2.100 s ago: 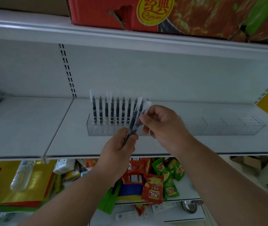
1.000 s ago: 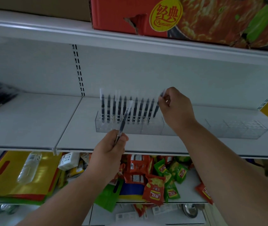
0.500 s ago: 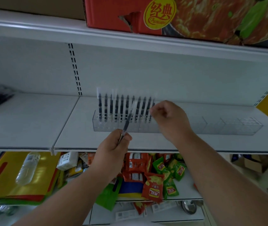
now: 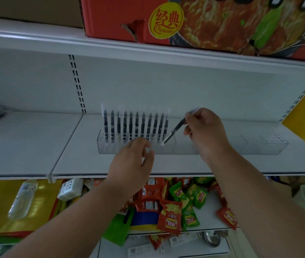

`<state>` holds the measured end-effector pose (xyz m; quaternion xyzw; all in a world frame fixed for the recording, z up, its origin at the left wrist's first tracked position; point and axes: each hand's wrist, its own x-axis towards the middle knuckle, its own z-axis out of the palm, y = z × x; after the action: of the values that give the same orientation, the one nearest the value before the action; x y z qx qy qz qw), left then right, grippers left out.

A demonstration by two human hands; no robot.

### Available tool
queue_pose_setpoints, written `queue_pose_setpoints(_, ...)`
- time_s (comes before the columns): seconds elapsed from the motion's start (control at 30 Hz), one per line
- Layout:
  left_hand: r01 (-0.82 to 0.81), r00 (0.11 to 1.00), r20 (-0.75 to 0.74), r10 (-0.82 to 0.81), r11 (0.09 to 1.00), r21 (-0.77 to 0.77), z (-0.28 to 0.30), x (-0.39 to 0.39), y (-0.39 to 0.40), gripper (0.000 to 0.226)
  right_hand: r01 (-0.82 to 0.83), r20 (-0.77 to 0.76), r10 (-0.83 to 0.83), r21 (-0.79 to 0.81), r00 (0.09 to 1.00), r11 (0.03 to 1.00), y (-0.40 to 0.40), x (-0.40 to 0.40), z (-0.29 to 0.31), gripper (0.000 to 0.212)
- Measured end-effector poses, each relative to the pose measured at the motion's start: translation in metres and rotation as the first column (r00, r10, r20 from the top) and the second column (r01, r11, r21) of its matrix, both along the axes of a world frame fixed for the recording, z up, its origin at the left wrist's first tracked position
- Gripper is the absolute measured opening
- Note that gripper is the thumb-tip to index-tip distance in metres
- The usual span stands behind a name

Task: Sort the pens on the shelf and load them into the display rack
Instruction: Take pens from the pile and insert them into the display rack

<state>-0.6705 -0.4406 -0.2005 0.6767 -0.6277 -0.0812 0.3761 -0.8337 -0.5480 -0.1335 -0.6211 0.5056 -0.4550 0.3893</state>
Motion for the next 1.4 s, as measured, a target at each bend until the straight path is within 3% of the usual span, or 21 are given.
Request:
queue_pose_setpoints(0.13,-0.011,0.944,0.329,0.033,0.998,-0.068,-0.006,0.01,-0.017,0.036,0.063,-0.178,-0.106,-0.232,0.978,0.971,-0.017,-0.005,0.006,0.015)
queue_pose_setpoints(0.3,-0.011,0.893,0.45,0.007,1.0,0.006,-0.02,0.011,-0.027,0.052,-0.052,-0.359,-0.084,-0.352,0.929,0.934,-0.021,0.004,0.002,0.015)
queue_pose_setpoints(0.53,0.006,0.898,0.439,0.016,0.999,-0.049,-0.028,0.014,-0.028,0.055,-0.109,-0.464,-0.113,-0.426,0.878,0.898,-0.03,0.011,-0.002,0.01)
queue_pose_setpoints(0.73,0.006,0.897,0.442,0.026,0.997,-0.071,-0.03,0.015,-0.029,0.055,-0.188,-0.582,-0.033,-0.315,0.812,0.93,-0.033,0.016,-0.028,0.013)
queue_pose_setpoints(1.03,-0.004,0.887,0.46,0.035,0.998,-0.067,-0.029,0.016,-0.029,0.055,-0.16,-0.582,-0.015,-0.248,0.813,0.955,-0.036,0.019,-0.033,0.009)
queue_pose_setpoints(1.1,-0.008,0.891,0.453,0.03,0.999,-0.049,-0.027,0.014,-0.029,0.056,-0.143,-0.568,-0.023,-0.245,0.823,0.959,-0.031,0.015,-0.035,0.022)
queue_pose_setpoints(1.23,-0.005,0.916,0.402,-0.003,1.0,0.017,-0.019,0.011,-0.026,0.056,-0.159,-0.558,-0.052,-0.323,0.828,0.933,-0.012,-0.001,-0.031,0.027)
queue_pose_setpoints(1.4,-0.075,0.929,0.358,0.093,0.995,-0.064,-0.01,0.014,-0.013,0.045,-0.257,-0.548,-0.013,-0.411,0.836,0.875,0.018,0.001,-0.018,0.016)
